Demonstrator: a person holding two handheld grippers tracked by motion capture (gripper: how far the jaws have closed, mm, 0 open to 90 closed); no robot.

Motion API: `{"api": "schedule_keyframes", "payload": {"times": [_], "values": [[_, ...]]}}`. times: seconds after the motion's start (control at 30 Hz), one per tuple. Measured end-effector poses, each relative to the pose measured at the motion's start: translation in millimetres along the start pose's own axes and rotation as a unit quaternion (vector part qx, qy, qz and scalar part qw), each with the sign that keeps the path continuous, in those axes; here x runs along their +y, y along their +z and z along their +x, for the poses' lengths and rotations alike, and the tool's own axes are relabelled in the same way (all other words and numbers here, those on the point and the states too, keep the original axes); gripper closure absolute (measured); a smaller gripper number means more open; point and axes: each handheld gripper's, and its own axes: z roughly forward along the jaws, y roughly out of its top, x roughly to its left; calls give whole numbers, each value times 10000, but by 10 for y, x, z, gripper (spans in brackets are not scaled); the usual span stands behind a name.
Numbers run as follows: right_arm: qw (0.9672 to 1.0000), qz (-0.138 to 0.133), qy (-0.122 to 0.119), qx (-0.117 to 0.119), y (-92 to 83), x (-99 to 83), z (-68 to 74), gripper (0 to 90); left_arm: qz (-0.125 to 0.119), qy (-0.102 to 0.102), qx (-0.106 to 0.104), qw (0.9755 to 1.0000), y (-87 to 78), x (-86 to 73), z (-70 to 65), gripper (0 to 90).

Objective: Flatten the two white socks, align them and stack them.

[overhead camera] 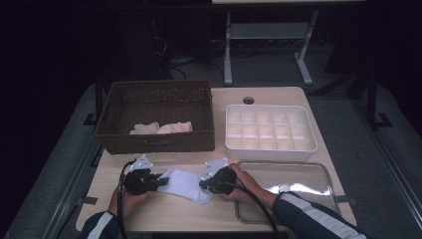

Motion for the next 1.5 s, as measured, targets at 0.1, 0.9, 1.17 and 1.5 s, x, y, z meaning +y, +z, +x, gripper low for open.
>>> {"api": "schedule_keyframes", "payload": {"times": [0.1,0.9,1.17,1.5], "values": [[10000,-22,34,23,-2,-8,-9,878,-29,-79,-107,9999,5,-2,21,805],[9998,54,23,175,-41,-39,-73,878,-714,-10,-465,9964,-351,-18,-204,814],[9998,94,-35,188,2,21,-80,877,-1271,-85,-1063,9861,-495,81,-245,814],[9992,93,-116,373,96,142,-107,818,-1585,28,-1354,9780,-421,373,-465,812]]}}
